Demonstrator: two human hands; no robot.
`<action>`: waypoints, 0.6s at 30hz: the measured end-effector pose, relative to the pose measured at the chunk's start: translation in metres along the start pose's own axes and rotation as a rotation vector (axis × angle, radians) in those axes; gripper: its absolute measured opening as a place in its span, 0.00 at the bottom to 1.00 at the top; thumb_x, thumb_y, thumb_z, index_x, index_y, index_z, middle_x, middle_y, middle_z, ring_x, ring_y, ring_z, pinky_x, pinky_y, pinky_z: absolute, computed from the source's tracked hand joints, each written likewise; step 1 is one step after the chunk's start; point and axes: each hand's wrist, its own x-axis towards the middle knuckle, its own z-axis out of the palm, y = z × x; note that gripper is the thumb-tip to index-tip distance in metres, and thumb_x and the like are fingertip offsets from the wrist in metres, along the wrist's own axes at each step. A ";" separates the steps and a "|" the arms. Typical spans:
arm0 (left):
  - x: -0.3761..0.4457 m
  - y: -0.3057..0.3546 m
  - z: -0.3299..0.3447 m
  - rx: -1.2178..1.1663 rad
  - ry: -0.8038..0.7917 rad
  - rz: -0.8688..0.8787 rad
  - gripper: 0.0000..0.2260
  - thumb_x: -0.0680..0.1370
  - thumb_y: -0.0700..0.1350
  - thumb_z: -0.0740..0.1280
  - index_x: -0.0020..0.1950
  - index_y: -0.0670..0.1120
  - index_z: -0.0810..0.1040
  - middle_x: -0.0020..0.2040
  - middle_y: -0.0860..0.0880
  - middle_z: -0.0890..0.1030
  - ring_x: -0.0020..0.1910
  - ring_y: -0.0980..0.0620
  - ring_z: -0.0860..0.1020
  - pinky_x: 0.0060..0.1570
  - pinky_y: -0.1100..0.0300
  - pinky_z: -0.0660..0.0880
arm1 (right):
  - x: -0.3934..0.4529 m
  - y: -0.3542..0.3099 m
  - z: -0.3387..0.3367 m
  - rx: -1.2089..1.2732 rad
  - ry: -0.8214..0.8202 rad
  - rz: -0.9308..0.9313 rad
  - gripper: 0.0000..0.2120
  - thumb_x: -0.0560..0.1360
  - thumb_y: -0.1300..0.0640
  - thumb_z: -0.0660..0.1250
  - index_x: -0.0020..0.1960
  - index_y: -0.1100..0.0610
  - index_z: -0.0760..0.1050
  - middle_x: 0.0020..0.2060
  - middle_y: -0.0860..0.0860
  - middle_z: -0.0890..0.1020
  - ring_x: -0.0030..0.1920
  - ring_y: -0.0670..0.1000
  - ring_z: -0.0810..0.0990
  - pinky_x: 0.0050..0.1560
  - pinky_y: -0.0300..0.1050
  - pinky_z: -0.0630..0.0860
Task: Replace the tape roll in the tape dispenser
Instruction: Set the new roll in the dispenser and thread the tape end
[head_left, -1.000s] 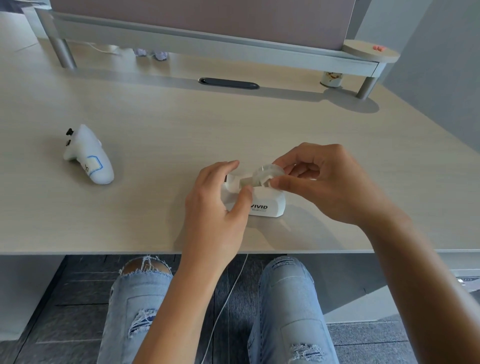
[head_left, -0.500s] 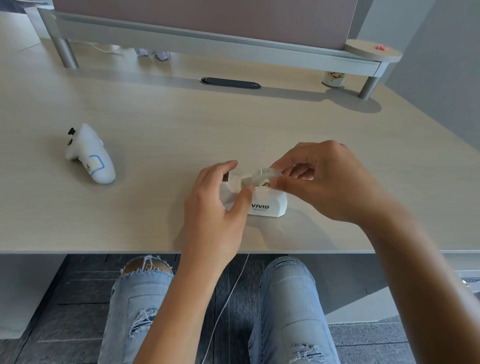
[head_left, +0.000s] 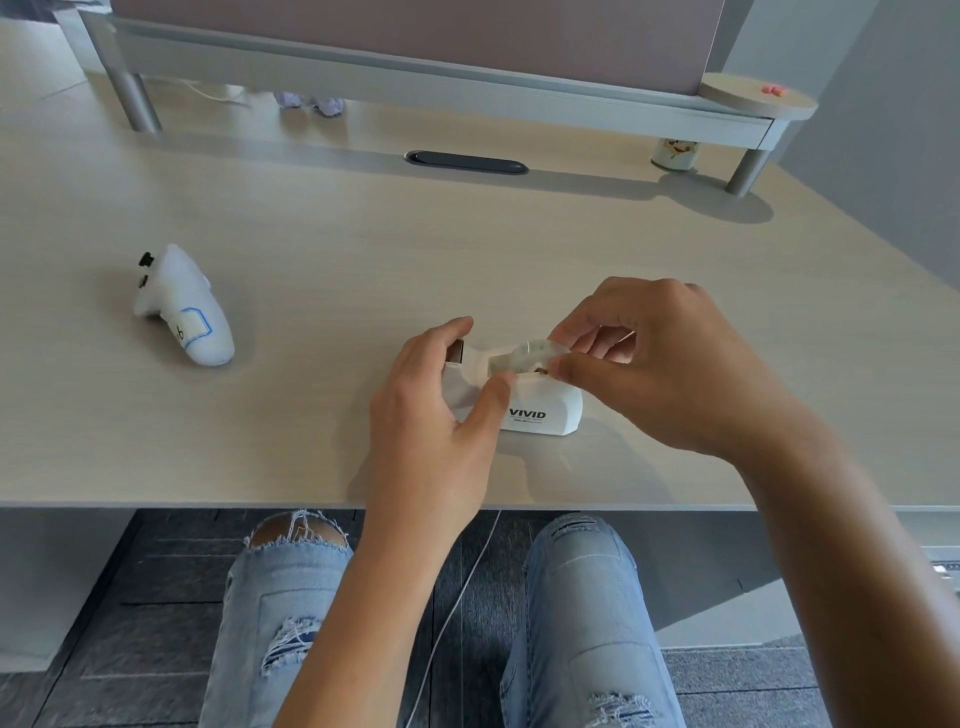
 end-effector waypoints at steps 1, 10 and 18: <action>0.000 0.000 0.000 0.001 0.000 0.001 0.21 0.77 0.44 0.75 0.69 0.47 0.79 0.59 0.51 0.83 0.56 0.51 0.81 0.58 0.57 0.77 | 0.000 0.000 0.000 -0.003 0.005 0.001 0.05 0.74 0.53 0.75 0.50 0.51 0.87 0.42 0.43 0.85 0.42 0.42 0.83 0.45 0.33 0.78; 0.001 -0.001 0.000 0.024 -0.006 0.001 0.21 0.76 0.44 0.76 0.69 0.47 0.79 0.59 0.52 0.84 0.56 0.52 0.81 0.56 0.63 0.75 | 0.000 -0.002 0.000 -0.075 0.007 -0.067 0.03 0.76 0.54 0.75 0.49 0.51 0.87 0.40 0.42 0.85 0.41 0.44 0.84 0.47 0.42 0.82; 0.001 -0.001 0.000 0.058 -0.013 0.013 0.21 0.77 0.47 0.75 0.70 0.47 0.79 0.62 0.51 0.84 0.55 0.52 0.81 0.53 0.65 0.73 | 0.008 -0.008 -0.005 -0.124 -0.069 -0.022 0.04 0.75 0.50 0.76 0.49 0.47 0.87 0.40 0.41 0.85 0.42 0.41 0.84 0.44 0.33 0.79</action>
